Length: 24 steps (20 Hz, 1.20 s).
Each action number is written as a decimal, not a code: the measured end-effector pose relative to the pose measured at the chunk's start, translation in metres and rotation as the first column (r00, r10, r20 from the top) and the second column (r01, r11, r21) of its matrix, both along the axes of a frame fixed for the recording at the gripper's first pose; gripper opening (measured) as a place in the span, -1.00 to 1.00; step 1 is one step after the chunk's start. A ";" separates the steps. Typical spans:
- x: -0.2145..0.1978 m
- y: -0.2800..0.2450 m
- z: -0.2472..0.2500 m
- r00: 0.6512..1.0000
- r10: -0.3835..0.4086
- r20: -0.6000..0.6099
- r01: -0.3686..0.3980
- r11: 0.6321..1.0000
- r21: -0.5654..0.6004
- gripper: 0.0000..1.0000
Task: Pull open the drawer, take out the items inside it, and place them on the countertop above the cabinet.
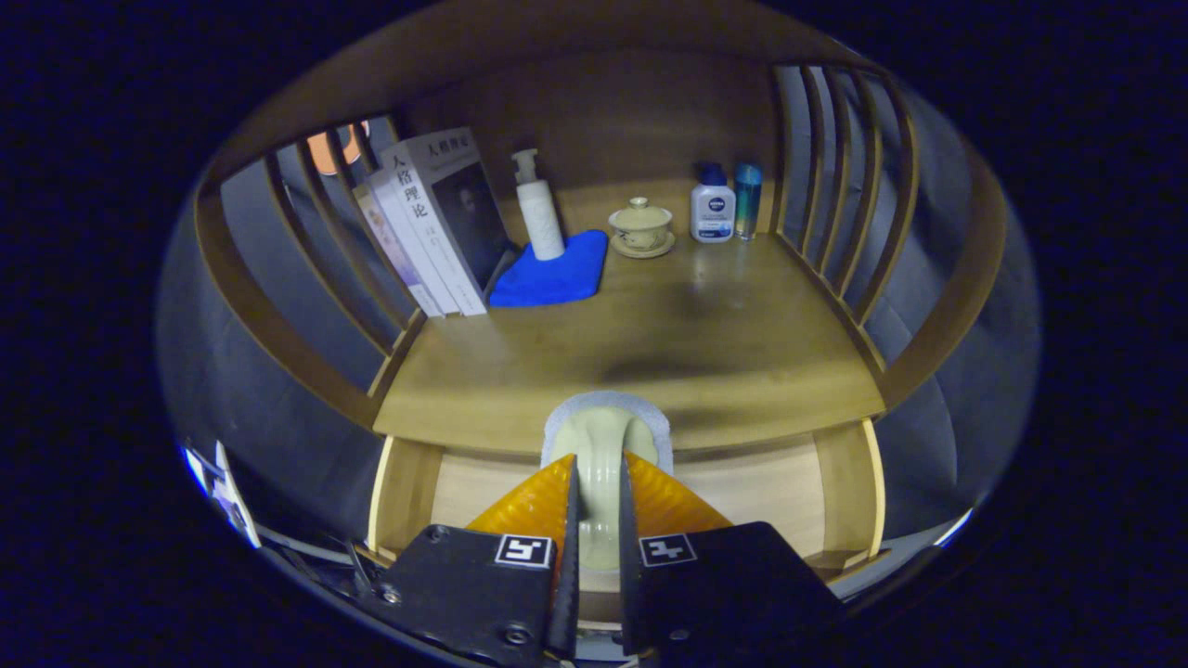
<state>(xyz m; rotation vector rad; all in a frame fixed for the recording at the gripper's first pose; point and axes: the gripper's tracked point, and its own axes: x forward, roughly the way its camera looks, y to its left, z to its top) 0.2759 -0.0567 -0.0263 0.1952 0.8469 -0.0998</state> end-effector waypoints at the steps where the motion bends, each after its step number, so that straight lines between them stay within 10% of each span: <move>1: 0.007 -0.001 0.004 1.000 0.001 0.005 -0.001 1.000 0.002 -0.57; 24: 0.104 -0.025 -0.002 0.999 -0.053 0.011 0.054 0.991 -0.121 -0.33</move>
